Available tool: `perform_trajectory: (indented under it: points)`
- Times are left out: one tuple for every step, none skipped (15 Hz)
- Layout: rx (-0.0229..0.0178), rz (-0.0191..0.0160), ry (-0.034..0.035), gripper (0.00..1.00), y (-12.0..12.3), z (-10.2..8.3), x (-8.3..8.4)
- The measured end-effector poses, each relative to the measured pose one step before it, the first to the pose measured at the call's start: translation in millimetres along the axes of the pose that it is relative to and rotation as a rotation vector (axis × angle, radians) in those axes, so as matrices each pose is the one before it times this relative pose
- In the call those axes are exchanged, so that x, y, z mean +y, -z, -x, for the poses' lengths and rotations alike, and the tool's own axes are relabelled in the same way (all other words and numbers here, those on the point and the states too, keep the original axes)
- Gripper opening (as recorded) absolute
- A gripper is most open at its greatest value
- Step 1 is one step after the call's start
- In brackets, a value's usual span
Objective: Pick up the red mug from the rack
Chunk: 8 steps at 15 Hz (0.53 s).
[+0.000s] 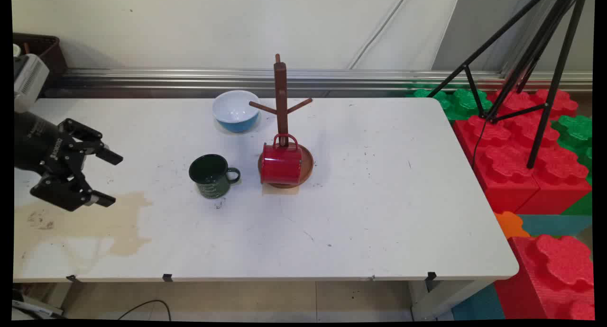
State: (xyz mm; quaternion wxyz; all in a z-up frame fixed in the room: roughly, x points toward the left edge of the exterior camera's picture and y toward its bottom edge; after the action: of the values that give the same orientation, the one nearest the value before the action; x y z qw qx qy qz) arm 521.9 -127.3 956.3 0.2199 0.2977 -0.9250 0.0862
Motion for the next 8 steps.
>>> perform_trajectory:
  points:
    - [0.00633, -0.00392, -0.00014, 1.0, -1.31, -1.96, -0.83]
    - [0.00967, -0.00517, 0.00059, 1.0, -2.49, -3.35, -1.5]
    - [0.0085, -0.0036, 0.00044, 1.0, -2.42, -3.14, -1.21]
    - [0.00963, -0.00431, 0.00094, 1.0, -2.93, -3.52, -1.4]
    - [0.00652, -0.00264, 0.00092, 1.0, -2.06, -2.36, -0.87]
    - [0.01064, -0.00436, 0.00196, 1.0, -3.62, -3.86, -1.3]
    - [0.01253, -0.00473, 0.00266, 1.0, -4.51, -4.67, -1.53]
    - [0.01241, -0.00403, 0.00325, 1.0, -5.07, -4.71, -1.31]
